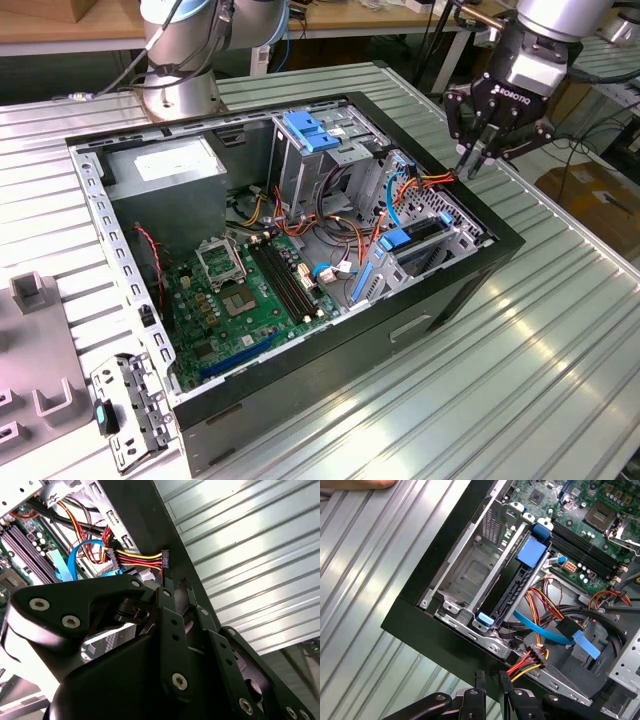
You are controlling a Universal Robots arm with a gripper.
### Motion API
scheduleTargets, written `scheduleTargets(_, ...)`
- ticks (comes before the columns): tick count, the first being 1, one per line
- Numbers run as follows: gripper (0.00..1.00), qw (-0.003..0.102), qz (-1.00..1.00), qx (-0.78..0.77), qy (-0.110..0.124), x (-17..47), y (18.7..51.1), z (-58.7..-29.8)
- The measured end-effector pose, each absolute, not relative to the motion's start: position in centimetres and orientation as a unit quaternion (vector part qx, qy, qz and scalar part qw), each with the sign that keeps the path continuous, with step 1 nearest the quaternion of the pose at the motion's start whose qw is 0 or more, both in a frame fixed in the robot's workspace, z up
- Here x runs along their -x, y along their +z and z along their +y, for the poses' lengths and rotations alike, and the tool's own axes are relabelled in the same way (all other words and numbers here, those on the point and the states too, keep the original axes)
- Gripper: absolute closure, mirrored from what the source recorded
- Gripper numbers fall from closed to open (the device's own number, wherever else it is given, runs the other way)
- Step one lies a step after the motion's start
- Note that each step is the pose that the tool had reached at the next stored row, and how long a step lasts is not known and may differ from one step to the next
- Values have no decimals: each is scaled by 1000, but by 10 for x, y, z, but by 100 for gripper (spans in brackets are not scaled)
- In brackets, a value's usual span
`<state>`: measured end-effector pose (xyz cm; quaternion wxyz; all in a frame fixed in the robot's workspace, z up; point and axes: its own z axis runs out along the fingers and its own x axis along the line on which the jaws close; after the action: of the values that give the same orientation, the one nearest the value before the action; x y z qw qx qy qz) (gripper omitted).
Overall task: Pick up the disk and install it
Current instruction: 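Insert the first disk wire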
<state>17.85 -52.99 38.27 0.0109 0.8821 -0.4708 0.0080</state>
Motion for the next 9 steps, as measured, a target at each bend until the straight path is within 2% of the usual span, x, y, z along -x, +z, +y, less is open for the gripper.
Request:
scheduleTargets(7, 74, 10, -429, -903, 8, -178, 380, -526)
scheduleTargets(8, 67, 10, -424, -905, 8, -178, 378, -524)
scheduleTargets(9, 67, 10, -417, -909, 8, -178, 375, -524)
